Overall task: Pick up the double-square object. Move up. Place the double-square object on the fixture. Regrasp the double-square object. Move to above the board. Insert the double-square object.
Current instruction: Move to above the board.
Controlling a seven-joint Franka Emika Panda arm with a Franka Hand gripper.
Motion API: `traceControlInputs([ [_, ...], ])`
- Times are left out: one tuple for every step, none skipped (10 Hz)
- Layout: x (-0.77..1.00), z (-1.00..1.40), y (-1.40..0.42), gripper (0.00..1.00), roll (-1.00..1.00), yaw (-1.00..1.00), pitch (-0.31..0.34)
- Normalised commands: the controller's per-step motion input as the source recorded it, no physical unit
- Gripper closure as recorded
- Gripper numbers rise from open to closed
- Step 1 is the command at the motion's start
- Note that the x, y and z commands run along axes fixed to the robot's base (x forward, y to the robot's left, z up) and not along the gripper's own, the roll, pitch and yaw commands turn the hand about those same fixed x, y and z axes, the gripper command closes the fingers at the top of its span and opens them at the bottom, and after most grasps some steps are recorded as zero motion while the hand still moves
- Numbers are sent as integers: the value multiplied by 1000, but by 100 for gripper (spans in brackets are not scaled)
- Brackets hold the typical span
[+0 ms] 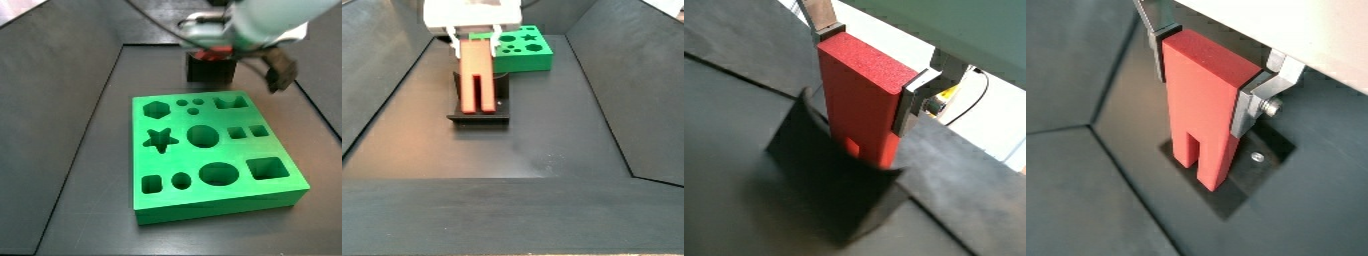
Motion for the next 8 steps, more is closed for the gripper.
traceControlInputs([
  [323, 1000, -51, 100, 93, -32, -83],
  [317, 1000, -52, 100, 88, -55, -62],
  [303, 1000, -49, 100, 85, -84, 0],
  [298, 1000, -52, 100, 81, -87, 24],
  [286, 1000, -54, 100, 78, -74, 76],
  [279, 1000, -57, 100, 75, -55, 113],
  [267, 1000, -65, 100, 70, -22, 156],
  [262, 1000, -67, 100, 66, -4, 173],
])
